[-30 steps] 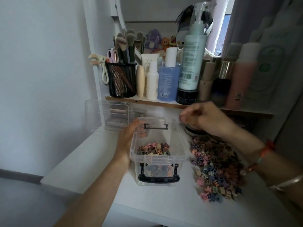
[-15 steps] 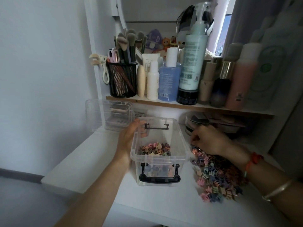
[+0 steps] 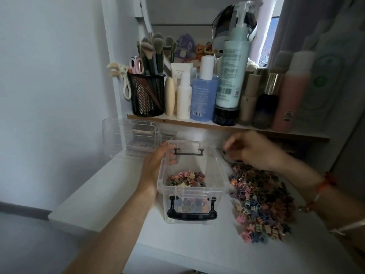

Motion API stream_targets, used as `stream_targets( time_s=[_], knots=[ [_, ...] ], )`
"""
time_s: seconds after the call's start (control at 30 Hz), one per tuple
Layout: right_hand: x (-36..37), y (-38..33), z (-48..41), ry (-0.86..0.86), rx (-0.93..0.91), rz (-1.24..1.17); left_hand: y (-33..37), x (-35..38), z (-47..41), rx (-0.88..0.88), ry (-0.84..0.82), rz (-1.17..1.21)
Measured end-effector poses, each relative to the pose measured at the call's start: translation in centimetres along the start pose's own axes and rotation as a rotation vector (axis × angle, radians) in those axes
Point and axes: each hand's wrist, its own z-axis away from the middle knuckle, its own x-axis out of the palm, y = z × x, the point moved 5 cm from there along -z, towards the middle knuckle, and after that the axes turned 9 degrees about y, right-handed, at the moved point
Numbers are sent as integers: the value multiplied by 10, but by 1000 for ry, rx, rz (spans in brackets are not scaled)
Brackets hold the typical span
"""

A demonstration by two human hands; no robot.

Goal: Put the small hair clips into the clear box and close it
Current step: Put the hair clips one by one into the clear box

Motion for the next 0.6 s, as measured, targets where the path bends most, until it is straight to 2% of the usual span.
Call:
stream_targets(
  time_s=[0.07,0.1,0.23,0.3,0.33,0.4,0.47,0.5,0.57,0.6],
  knots=[
    [11,16,5,-89,-31,345,0,1,1,1,-3,2],
    [16,22,7,-121,-34,426,0,1,1,2,-6,-1],
    [28,28,10,-162,-17,488,1,1,2,3,-5,-13],
    [27,27,6,-116,-3,480,1,1,1,3,-8,-15],
    [22,23,3,-31,-1,420,2,2,2,-2,-12,-16],
    [7,8,-1,128,18,68,2,1,1,-7,-18,-22],
    [-2,-15,0,141,2,-337,1,1,0,-13,-20,-29],
    [-6,-23,1,128,-6,-440,1,1,0,-14,-24,-28],
    [-9,-29,1,118,-34,-440,0,2,1,-25,-33,-28],
    [-9,-27,0,119,-51,-339,0,2,1,-30,-32,-30]
  ],
)
